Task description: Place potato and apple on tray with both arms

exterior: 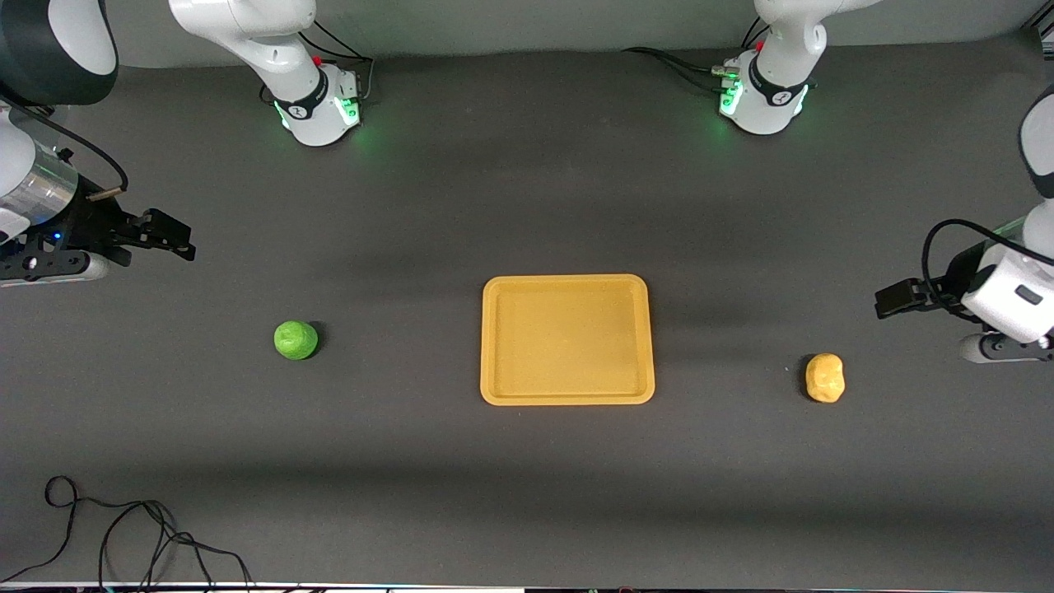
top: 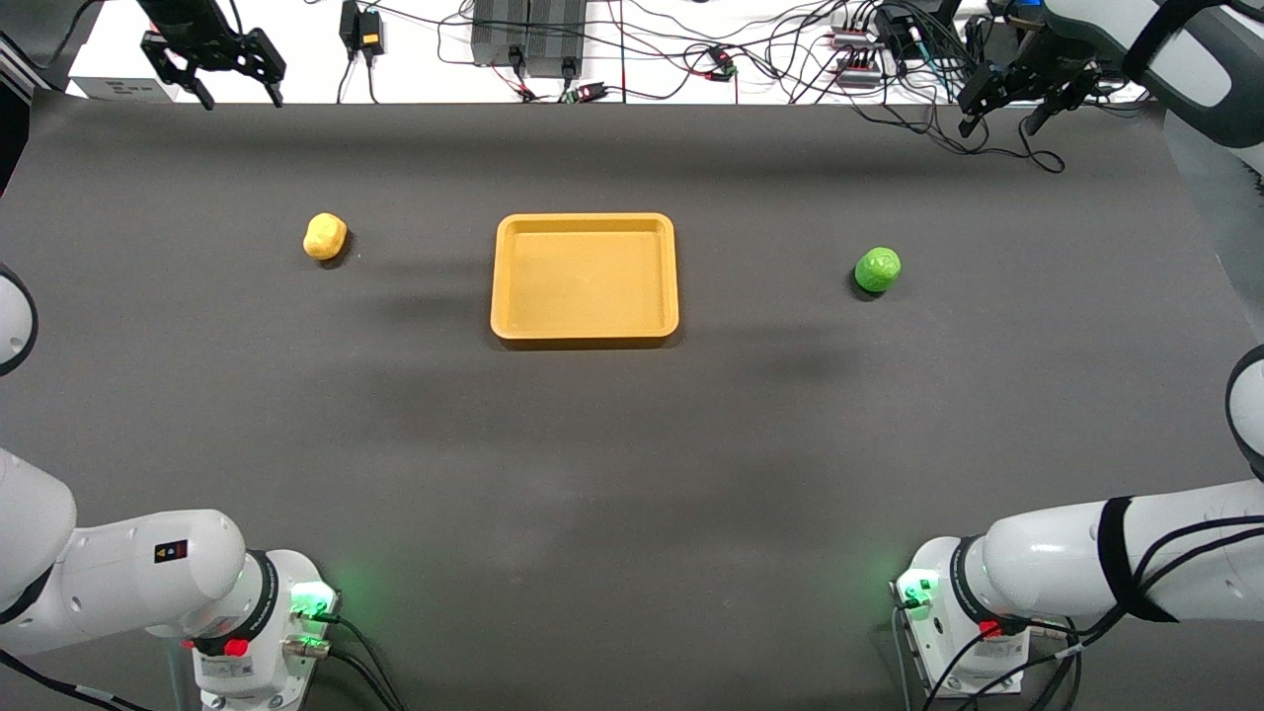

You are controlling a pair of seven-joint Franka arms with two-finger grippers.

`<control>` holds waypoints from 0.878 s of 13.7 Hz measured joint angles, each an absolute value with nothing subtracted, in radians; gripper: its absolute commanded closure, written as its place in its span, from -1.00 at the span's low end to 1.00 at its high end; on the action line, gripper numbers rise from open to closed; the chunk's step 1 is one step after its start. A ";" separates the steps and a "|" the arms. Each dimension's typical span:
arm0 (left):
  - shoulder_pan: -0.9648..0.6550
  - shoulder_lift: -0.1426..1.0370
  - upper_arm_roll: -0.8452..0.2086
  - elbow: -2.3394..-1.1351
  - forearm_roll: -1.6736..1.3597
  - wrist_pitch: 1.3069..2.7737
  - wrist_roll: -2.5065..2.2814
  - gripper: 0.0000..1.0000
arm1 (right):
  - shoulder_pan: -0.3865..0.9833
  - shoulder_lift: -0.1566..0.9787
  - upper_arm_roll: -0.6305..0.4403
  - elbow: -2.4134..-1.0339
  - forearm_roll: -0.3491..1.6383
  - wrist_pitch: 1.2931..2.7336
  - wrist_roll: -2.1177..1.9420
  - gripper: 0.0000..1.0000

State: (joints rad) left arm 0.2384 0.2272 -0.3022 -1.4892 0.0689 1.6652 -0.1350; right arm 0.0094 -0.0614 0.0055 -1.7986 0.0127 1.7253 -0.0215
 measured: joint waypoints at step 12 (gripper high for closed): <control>0.238 0.230 -0.307 -1.472 0.070 1.631 -0.134 -1.00 | 0.009 -0.061 0.005 -1.801 0.013 1.725 -0.021 -1.00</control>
State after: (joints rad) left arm 0.2383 0.2295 -0.3073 -1.4719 0.0700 1.6312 -0.1341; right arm 0.0094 -0.0614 0.0055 -1.8007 0.0127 1.7254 -0.0215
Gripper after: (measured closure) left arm 0.000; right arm 0.000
